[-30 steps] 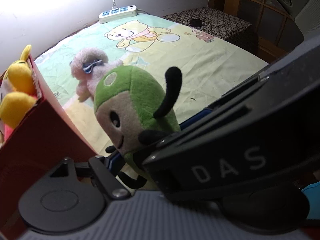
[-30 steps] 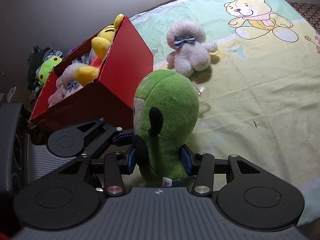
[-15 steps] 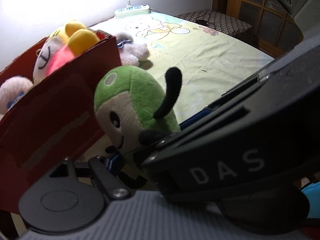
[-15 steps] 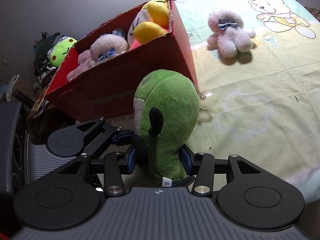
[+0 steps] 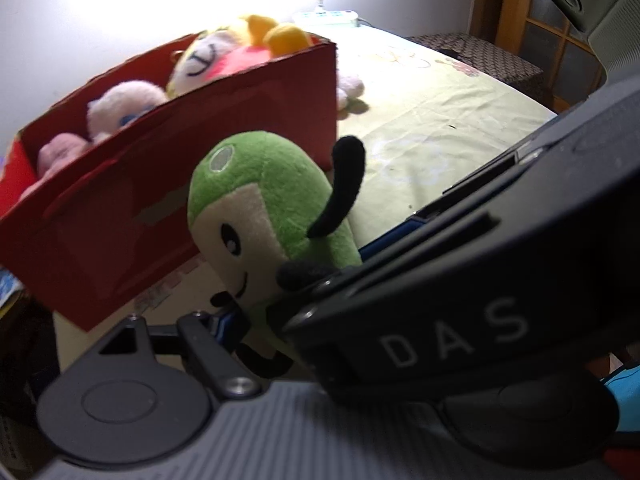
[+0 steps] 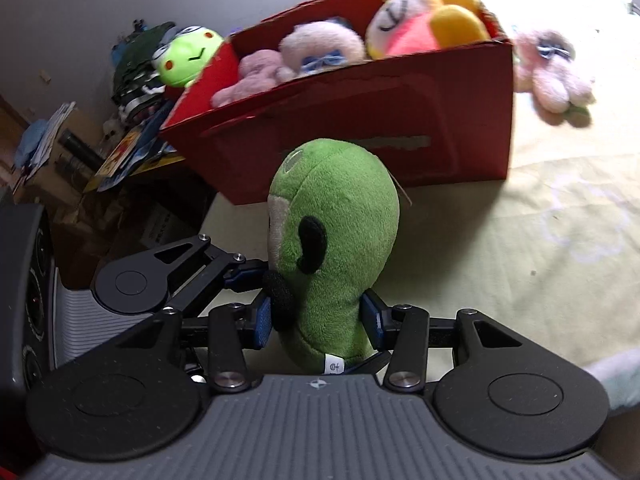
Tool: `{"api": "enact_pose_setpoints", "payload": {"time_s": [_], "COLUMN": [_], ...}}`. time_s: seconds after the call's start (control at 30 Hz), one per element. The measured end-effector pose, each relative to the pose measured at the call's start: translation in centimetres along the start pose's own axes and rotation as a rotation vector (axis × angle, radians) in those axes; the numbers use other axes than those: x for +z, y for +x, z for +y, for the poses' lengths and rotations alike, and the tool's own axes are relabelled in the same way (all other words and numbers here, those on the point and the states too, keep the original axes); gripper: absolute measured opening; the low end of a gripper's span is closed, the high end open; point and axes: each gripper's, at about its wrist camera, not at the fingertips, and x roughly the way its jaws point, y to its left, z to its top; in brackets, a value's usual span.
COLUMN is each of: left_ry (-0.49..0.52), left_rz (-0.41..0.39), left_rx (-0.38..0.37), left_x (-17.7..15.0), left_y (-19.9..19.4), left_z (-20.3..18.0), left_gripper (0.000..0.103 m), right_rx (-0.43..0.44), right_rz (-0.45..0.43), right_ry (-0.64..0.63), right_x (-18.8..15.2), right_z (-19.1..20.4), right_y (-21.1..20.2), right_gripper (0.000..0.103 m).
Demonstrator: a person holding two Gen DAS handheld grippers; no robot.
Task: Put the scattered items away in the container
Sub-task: 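Lift the green plush with the right gripper and carry it toward the red box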
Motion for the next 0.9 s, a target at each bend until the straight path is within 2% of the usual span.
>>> {"api": "enact_pose_setpoints", "payload": {"time_s": [0.23,0.53,0.73,0.9], "left_ry": [-0.055,-0.055,-0.086,-0.085], "left_rz": [-0.061,-0.163,-0.242,-0.299], "left_rx": [0.091,0.188,0.229,0.277], "left_x": [-0.4,0.1,1.5,4.1], "left_y": [-3.0,-6.7,-8.6,-8.6], "left_z": [1.8,2.6,3.5,4.2], "left_gripper": [0.079,0.079,0.079,0.079], "right_rx": [0.063,0.138,0.187,0.206], "right_rz": [-0.029,-0.105,-0.173,-0.239], "right_ry": [-0.070,-0.128,-0.129,-0.172], "right_x": [1.0,2.4,4.2,6.2], "right_z": [2.8,5.6,6.2,6.7], "right_y": [0.0,-1.2,-2.5,-3.5], "right_gripper": [0.048,0.048,0.049,0.049]}}
